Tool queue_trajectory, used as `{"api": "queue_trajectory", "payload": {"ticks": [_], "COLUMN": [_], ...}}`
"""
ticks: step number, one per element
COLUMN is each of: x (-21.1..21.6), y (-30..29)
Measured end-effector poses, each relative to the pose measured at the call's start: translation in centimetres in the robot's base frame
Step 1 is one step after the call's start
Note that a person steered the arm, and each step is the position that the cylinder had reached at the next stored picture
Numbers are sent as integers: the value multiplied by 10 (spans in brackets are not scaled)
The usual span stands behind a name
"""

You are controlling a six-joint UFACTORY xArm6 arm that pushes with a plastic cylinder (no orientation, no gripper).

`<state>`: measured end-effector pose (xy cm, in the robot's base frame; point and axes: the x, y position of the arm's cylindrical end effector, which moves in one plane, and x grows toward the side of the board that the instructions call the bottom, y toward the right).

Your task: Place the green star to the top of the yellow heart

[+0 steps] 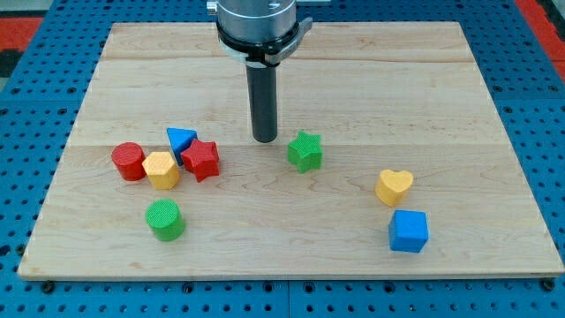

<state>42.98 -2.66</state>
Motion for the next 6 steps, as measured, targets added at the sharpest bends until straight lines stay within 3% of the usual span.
{"api": "queue_trajectory", "payload": {"ticks": [3,4,5,6], "x": [11,56,73,42], "y": [-11,-10,32,42]}}
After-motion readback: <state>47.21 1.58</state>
